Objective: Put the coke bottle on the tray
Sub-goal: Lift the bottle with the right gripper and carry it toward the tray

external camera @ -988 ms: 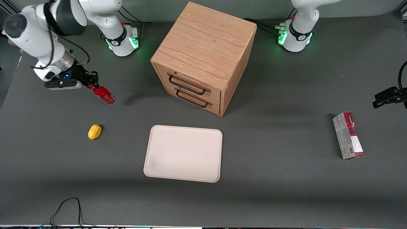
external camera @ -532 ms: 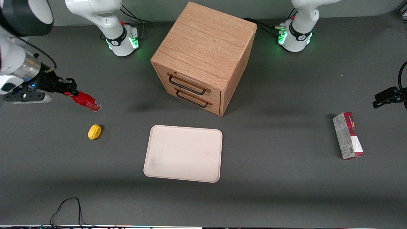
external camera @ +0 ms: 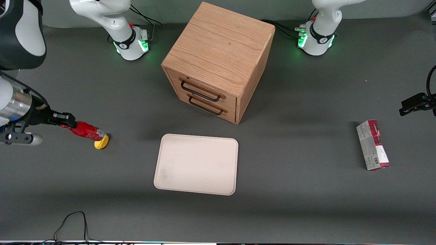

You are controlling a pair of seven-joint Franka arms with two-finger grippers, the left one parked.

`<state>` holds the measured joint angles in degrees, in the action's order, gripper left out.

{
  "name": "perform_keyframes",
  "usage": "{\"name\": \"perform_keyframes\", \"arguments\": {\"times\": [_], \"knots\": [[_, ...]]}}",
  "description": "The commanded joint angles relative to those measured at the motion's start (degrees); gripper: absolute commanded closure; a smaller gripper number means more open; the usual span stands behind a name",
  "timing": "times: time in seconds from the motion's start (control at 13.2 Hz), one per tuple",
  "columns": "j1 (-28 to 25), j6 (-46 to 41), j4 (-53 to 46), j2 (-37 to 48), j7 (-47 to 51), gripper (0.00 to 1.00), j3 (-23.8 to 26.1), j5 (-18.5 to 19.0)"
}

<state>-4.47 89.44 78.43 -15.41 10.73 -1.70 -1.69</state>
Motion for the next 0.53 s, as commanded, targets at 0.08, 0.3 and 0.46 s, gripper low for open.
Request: {"name": "perform_keyframes", "arguments": {"times": [0.08,0.3,0.46], "knots": [[-0.36,-5.94,-23.20,-16.73,8.14,0.95,2.75,-0.77],[-1.67,-4.54,-27.71,-22.90,14.14,0.95,5.04,-0.25],[-3.52,-1.56,-27.72,-24.66,16.85,0.94,5.04,-0.24]]}}
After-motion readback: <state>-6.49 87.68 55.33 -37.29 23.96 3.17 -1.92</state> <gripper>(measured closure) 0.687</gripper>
